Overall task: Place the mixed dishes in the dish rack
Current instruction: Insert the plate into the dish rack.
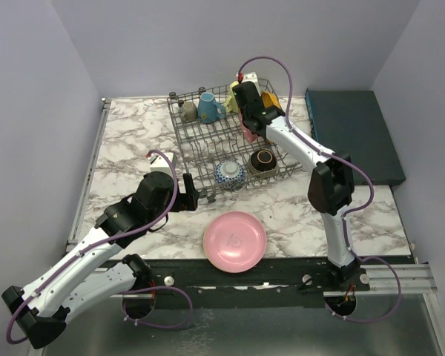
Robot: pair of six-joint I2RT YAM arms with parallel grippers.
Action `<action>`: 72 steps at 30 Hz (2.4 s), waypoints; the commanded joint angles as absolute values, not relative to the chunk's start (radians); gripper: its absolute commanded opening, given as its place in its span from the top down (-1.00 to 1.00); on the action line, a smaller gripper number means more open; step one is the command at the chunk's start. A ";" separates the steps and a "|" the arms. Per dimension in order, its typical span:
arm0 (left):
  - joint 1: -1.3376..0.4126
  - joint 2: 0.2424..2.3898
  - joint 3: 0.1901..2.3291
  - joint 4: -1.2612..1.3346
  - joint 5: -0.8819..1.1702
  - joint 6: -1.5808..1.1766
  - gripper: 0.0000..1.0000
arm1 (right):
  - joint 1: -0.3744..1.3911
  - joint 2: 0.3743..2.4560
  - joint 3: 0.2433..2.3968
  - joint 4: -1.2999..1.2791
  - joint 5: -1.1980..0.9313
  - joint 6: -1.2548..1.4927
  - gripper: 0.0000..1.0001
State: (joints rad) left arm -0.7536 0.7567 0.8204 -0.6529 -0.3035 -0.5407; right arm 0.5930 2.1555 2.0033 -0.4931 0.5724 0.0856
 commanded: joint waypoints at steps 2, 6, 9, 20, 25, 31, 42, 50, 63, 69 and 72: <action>-0.748 0.756 0.812 -0.654 -0.295 -0.533 -0.75 | 0.603 2.232 1.983 -0.599 0.552 0.147 0.99; -0.746 0.756 0.813 -0.655 -0.293 -0.534 -0.75 | 0.604 2.241 1.988 -0.616 0.548 0.162 0.99; -0.744 0.754 0.812 -0.655 -0.293 -0.534 -0.75 | 0.605 2.249 1.982 -0.627 0.546 0.177 0.99; -0.744 0.753 0.812 -0.654 -0.291 -0.534 -0.75 | 0.616 2.217 1.893 -0.628 0.546 0.222 0.99; -0.742 0.753 0.811 -0.654 -0.290 -0.535 -0.75 | 0.617 2.188 1.861 -0.598 0.559 0.186 1.00; -0.741 0.752 0.810 -0.655 -0.291 -0.536 -0.75 | 0.617 2.163 1.837 -0.554 0.559 0.131 0.99; -0.742 0.751 0.809 -0.655 -0.291 -0.538 -0.75 | 0.617 2.158 1.836 -0.555 0.559 0.137 0.99; -0.740 0.753 0.809 -0.654 -0.291 -0.539 -0.75 | 0.617 2.157 1.853 -0.555 0.570 0.138 0.53; -0.738 0.762 0.810 -0.655 -0.290 -0.537 -0.75 | 0.617 2.129 1.894 -0.560 0.559 0.142 -0.21; -0.736 0.768 0.810 -0.655 -0.287 -0.535 -0.75 | 0.617 2.105 1.893 -0.557 0.539 0.141 -0.40; -0.734 0.770 0.810 -0.654 -0.283 -0.534 -0.75 | 0.617 2.099 1.893 -0.555 0.521 0.147 -0.45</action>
